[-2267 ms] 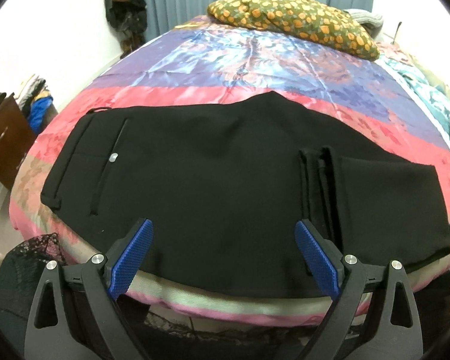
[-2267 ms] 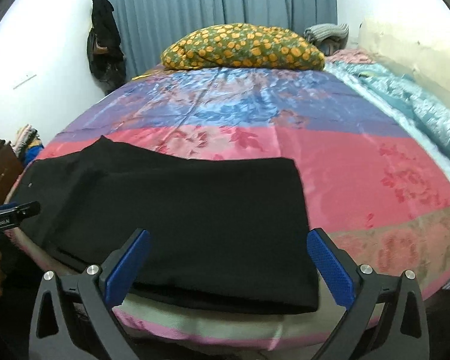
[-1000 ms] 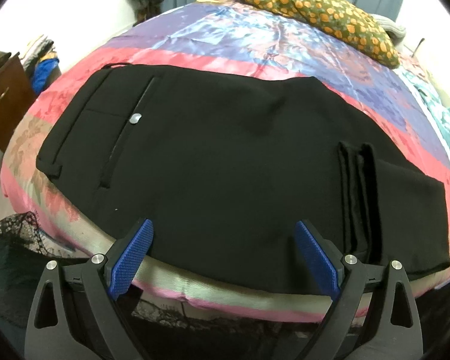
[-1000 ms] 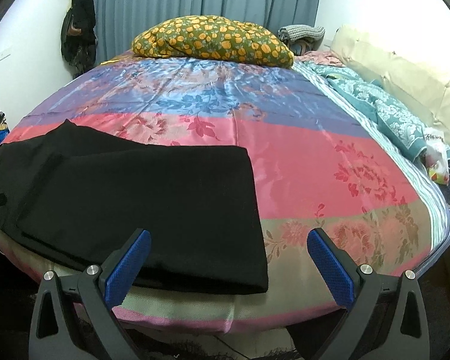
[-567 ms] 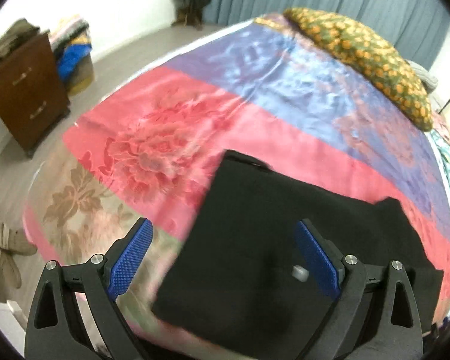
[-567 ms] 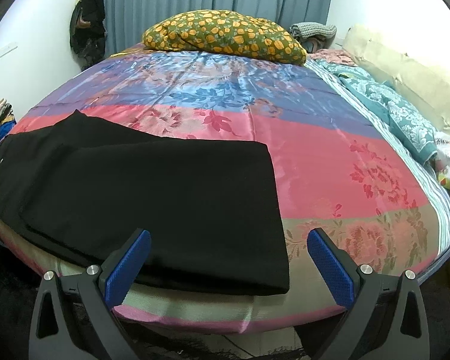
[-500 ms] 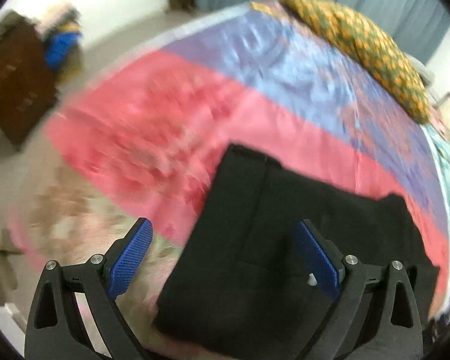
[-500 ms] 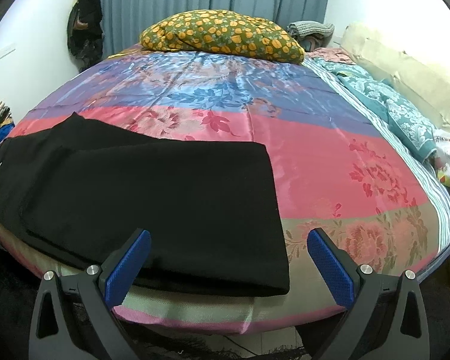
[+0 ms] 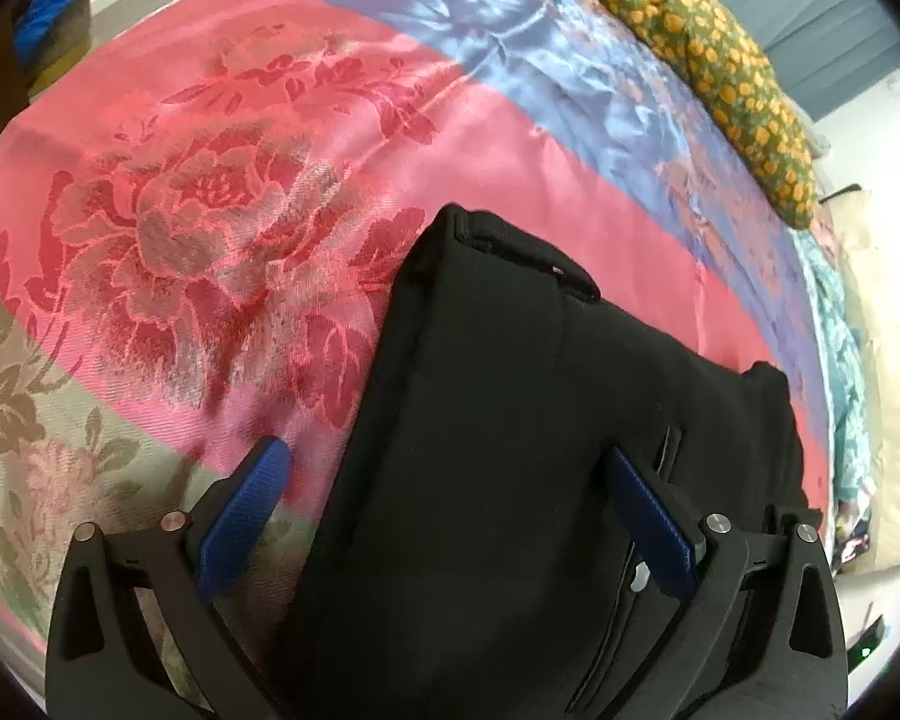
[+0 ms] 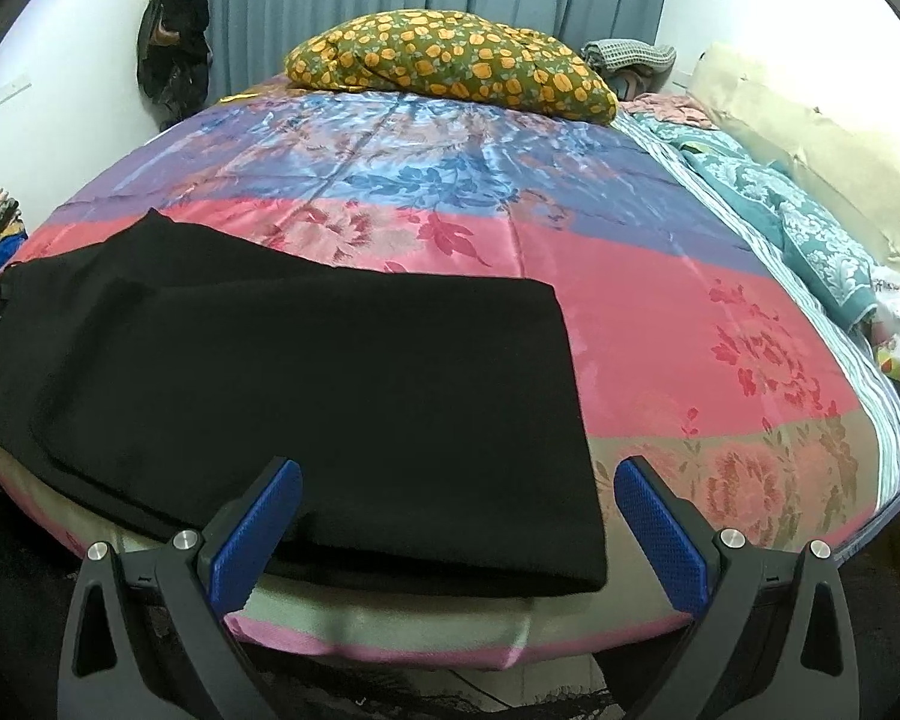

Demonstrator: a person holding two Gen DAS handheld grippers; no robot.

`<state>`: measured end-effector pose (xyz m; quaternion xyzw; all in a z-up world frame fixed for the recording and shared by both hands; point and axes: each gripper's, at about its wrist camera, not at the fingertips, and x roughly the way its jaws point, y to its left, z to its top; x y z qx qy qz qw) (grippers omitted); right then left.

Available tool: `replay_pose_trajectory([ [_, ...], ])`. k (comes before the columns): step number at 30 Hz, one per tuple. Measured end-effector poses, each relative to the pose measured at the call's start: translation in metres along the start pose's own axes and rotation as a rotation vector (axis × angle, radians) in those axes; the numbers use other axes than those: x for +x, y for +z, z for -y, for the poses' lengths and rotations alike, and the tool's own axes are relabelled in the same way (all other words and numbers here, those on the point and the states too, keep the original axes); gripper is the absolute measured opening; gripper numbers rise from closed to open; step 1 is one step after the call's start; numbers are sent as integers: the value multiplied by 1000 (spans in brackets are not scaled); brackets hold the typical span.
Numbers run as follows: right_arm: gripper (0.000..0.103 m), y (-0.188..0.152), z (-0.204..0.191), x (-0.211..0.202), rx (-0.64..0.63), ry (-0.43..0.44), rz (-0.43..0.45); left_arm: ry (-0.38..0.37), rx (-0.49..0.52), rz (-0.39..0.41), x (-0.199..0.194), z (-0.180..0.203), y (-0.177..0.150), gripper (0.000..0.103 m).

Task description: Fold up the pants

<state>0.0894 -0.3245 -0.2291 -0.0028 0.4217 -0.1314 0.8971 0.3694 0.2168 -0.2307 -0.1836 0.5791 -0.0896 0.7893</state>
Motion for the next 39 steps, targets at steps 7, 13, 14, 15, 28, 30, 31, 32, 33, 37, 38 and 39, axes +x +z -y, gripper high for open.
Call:
replay_pose_trajectory([
  [7, 103, 2, 1, -2, 10, 19, 20, 32, -55, 25, -14, 19, -7, 27],
  [13, 103, 5, 20, -7, 78, 21, 46, -114, -204, 100, -66, 41, -19, 19],
  [14, 103, 5, 24, -8, 96, 23, 50, -146, -206, 106, -78, 50, -22, 19],
  [15, 103, 6, 27, -8, 110, 25, 52, -188, -203, 106, -93, 66, -28, 19],
  [28, 103, 8, 66, -10, 303, 87, 70, -338, 47, 25, -66, 308, -112, 22],
  [30, 103, 7, 72, -10, 327, 83, 71, -319, 97, -4, -30, 339, -131, 35],
  [31, 103, 6, 77, -9, 348, 83, 70, -313, 133, -48, -9, 351, -139, 37],
  [32, 103, 5, 81, -9, 366, 85, 70, -298, 181, -108, 14, 365, -152, 37],
  [33, 103, 4, 86, -9, 387, 88, 72, -259, 226, -169, 33, 374, -166, 37],
  [37, 103, -1, 116, -16, 508, 161, 120, -314, 341, -161, 18, 368, -199, 37],
  [38, 103, -4, 126, -18, 553, 211, 145, -315, 352, -100, -2, 354, -199, 38],
  [39, 103, -6, 132, -19, 586, 253, 163, -307, 337, -51, -15, 341, -195, 42],
])
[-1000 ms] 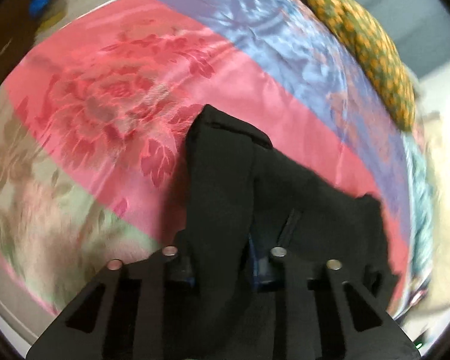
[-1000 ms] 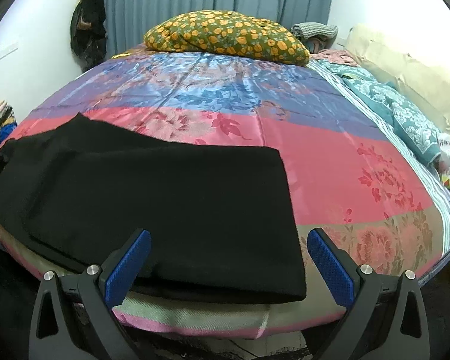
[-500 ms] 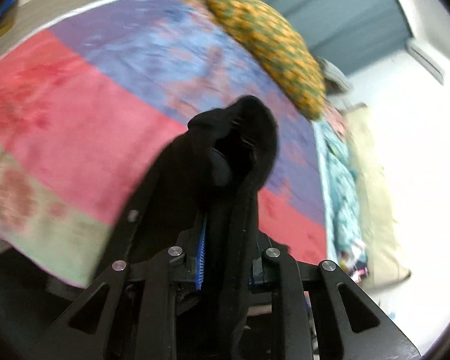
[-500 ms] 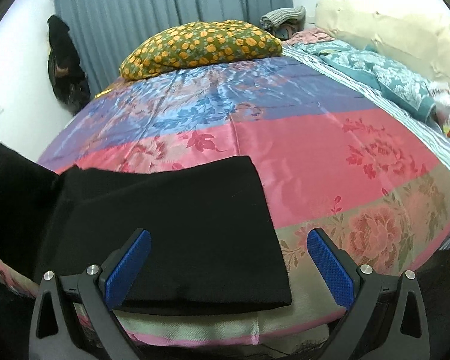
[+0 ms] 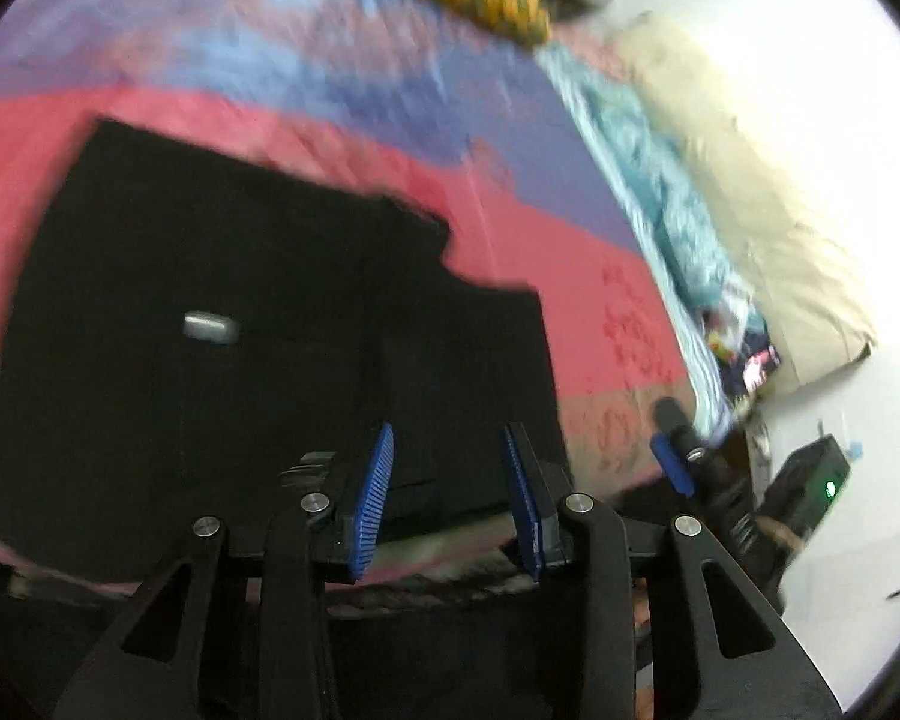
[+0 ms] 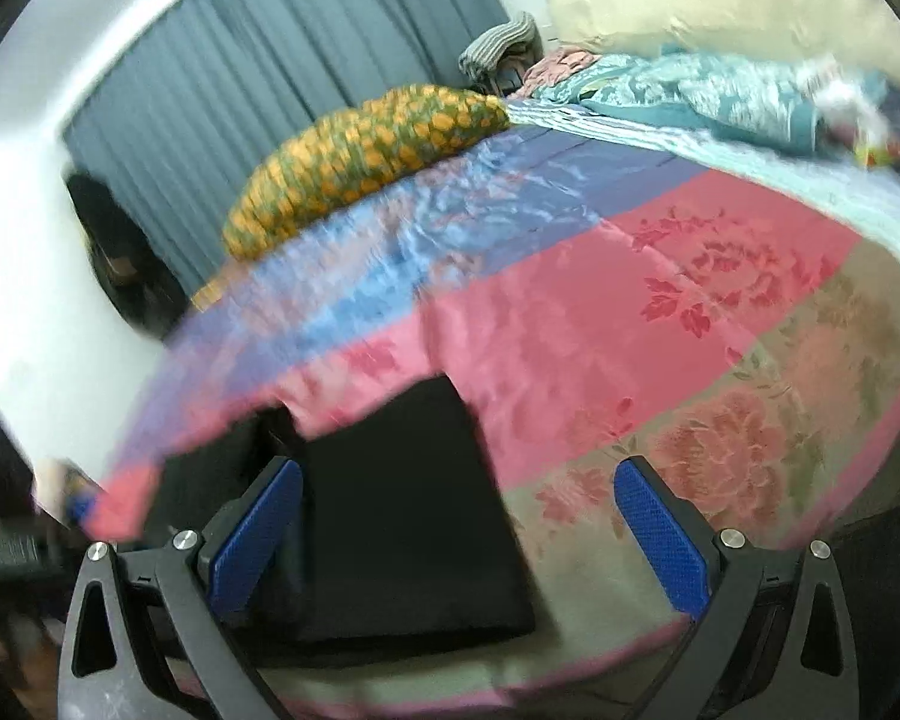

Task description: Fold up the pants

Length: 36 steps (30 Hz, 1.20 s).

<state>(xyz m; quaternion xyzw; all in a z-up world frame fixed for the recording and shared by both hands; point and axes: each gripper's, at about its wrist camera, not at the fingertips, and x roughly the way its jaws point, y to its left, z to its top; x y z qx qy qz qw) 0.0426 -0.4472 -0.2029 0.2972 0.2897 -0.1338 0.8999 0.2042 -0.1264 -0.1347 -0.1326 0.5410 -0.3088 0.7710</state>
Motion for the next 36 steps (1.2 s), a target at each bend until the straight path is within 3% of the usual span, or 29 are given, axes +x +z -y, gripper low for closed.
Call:
replay_pose_trajectory([
  [3, 103, 6, 10, 6, 88, 195, -21, 115, -112, 190, -58, -54, -1, 46],
  [5, 103, 5, 6, 22, 146, 362, -115, 257, -152, 272, -80, -90, -2, 44],
  [7, 103, 2, -6, 45, 194, 487, -225, 356, -123, 289, -79, -101, -7, 30],
  [9, 90, 0, -19, 69, 196, 539, -335, 433, -45, 271, -63, -104, -9, 16],
  [13, 79, -1, -44, 121, 92, 522, -540, 482, 110, 167, -14, -97, -19, 6],
  [15, 73, -5, -52, 140, 47, 509, -618, 514, 154, 178, -8, -94, -26, 5],
  [18, 69, -12, -67, 158, -28, 503, -683, 490, 135, 193, -10, -99, -31, 5],
  [20, 69, -14, -80, 164, -57, 533, -699, 463, 124, 198, -11, -102, -34, 5],
  [28, 68, -29, -105, 167, -283, 457, -679, 461, 148, 216, -6, -97, -39, 7],
  [30, 36, -29, -115, 162, -311, 449, -689, 451, 124, 216, -13, -99, -37, 10],
  [32, 24, -25, -120, 157, -304, 440, -662, 431, 46, 262, -34, -105, -36, 11],
  [36, 19, -5, -125, 125, -193, 560, -603, 455, -70, 435, -85, -123, -41, 33],
])
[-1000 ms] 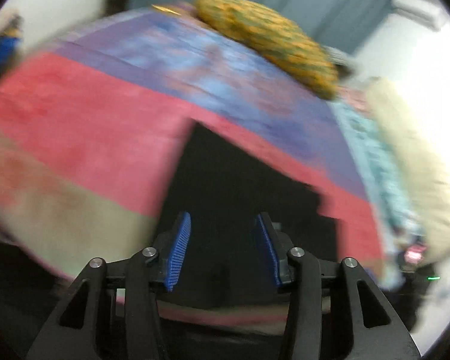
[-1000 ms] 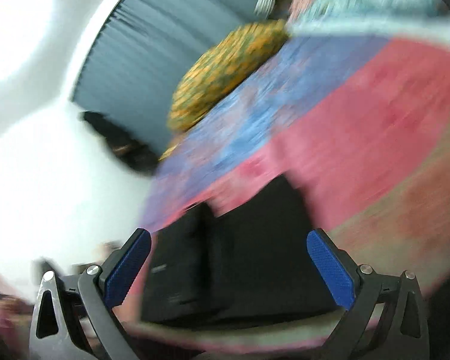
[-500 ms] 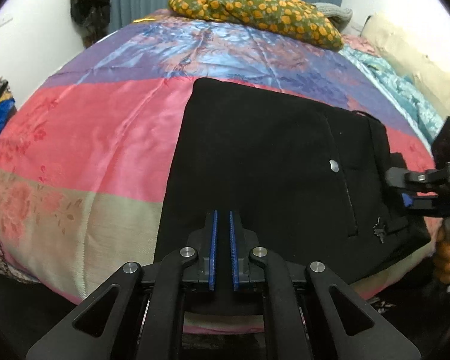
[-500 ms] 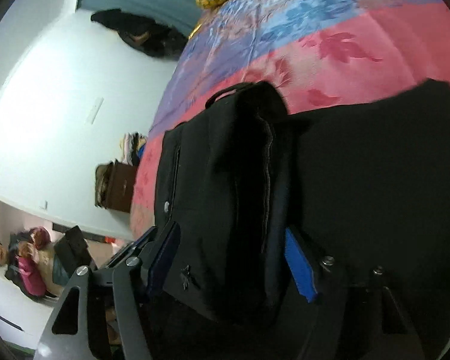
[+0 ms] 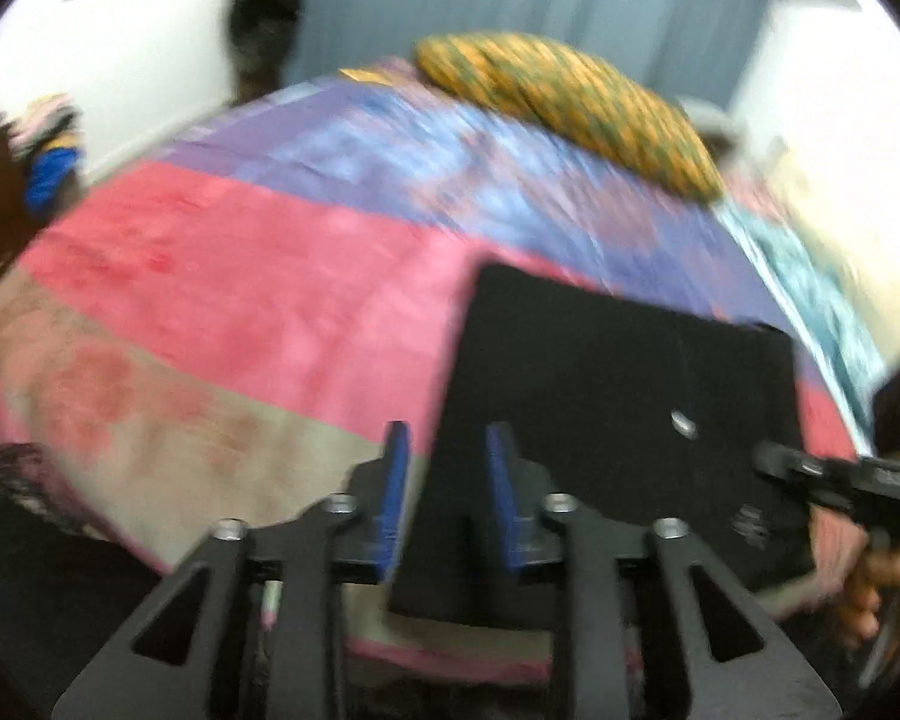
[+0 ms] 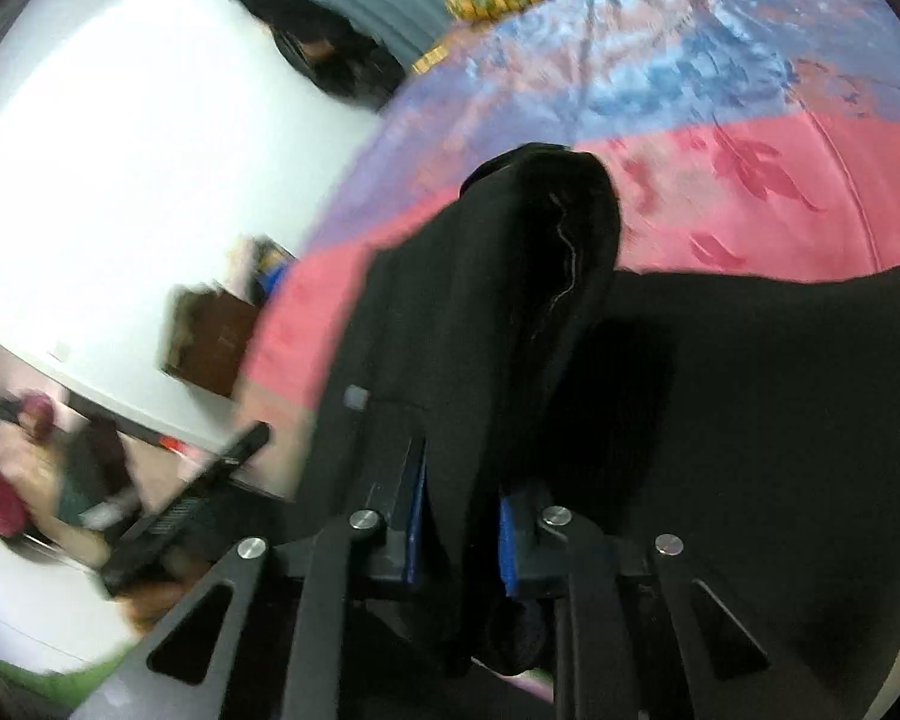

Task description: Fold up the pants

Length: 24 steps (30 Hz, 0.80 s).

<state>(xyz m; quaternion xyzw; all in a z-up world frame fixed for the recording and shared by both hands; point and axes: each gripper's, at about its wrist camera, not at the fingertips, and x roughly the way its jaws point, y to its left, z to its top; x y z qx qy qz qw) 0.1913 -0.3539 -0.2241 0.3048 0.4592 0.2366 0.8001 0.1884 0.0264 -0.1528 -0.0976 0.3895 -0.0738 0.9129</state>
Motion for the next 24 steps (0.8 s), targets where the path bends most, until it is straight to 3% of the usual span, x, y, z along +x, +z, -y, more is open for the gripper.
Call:
replay_pose_trajectory([
  [3, 18, 10, -20, -28, 13, 103, 78, 32, -69, 18, -6, -27, 3, 34],
  [7, 18, 26, -40, -59, 19, 195, 147, 63, -177, -30, 1, -55, -3, 33],
  [11, 18, 30, -41, -90, 46, 239, 200, 58, -171, -25, -2, -55, -4, 33],
  [14, 18, 28, -21, -117, 51, 191, 223, 54, -130, -32, 1, -44, -5, 33],
  [19, 17, -7, 54, -137, 167, 74, 228, 46, -38, -54, 7, -24, -10, 33],
  [20, 17, -17, 74, -135, 211, 38, 219, 44, -15, -62, 9, -19, -12, 34],
  [23, 18, -40, 119, -112, 246, -185, 132, 34, 63, -94, 16, 2, -18, 34],
  [24, 19, -45, 125, -107, 265, -199, 131, 29, 84, -99, 16, 9, -20, 34],
])
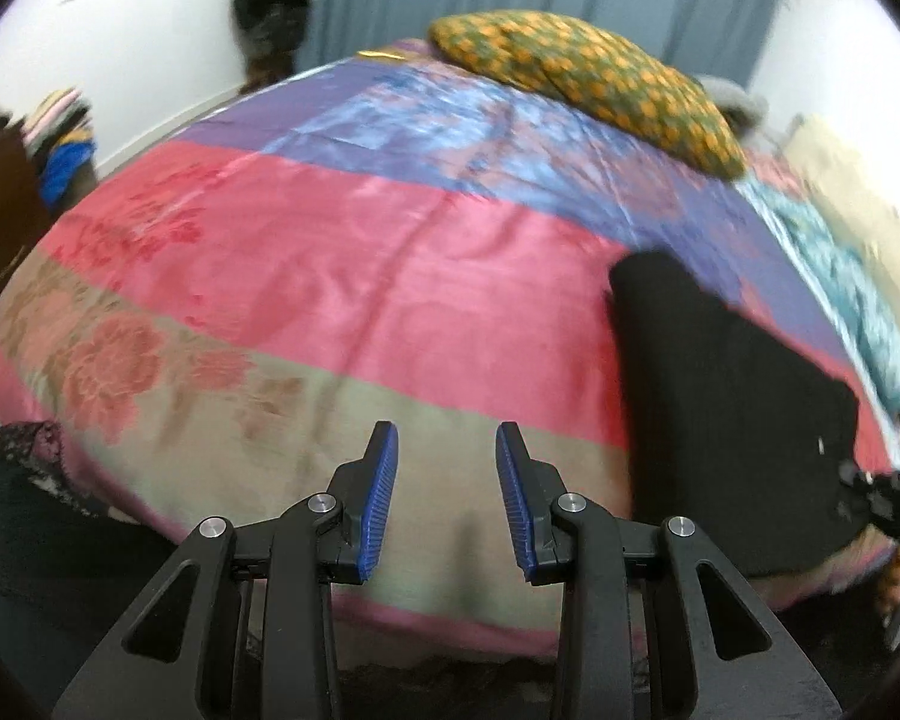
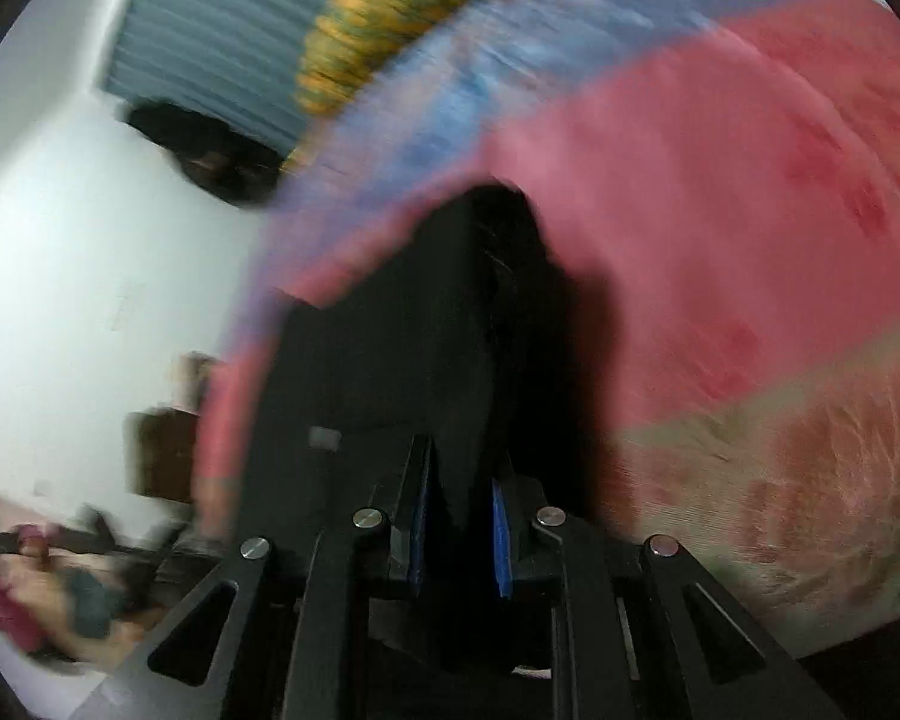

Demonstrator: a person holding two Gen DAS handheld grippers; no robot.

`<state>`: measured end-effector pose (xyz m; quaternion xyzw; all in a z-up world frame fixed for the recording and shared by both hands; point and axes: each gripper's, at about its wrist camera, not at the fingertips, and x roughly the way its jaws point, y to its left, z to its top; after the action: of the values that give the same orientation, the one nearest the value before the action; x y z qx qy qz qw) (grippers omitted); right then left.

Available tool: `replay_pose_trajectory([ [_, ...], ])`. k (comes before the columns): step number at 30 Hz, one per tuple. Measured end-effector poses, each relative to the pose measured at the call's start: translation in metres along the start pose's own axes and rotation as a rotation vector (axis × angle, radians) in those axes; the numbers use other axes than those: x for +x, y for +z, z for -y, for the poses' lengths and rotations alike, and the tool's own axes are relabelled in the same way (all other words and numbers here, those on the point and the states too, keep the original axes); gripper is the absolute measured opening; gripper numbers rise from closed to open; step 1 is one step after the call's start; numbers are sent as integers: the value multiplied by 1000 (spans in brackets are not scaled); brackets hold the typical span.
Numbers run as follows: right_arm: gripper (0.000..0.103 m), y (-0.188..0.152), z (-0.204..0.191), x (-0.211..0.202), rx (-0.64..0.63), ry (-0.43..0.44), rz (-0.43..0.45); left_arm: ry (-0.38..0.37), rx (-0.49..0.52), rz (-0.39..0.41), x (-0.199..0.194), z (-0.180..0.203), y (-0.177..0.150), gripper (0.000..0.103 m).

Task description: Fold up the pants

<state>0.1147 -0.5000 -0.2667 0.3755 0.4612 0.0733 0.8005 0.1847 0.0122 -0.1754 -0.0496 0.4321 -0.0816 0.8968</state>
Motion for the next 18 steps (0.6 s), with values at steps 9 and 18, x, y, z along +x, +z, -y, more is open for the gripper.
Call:
replay_pose_trajectory([
  [9, 41, 2, -75, -50, -295, -238, 149, -88, 244, 90, -25, 81, 1, 36],
  [18, 30, -47, -73, 13, -349, -244, -51, -1, 586, 11, 19, 154, -47, 59],
])
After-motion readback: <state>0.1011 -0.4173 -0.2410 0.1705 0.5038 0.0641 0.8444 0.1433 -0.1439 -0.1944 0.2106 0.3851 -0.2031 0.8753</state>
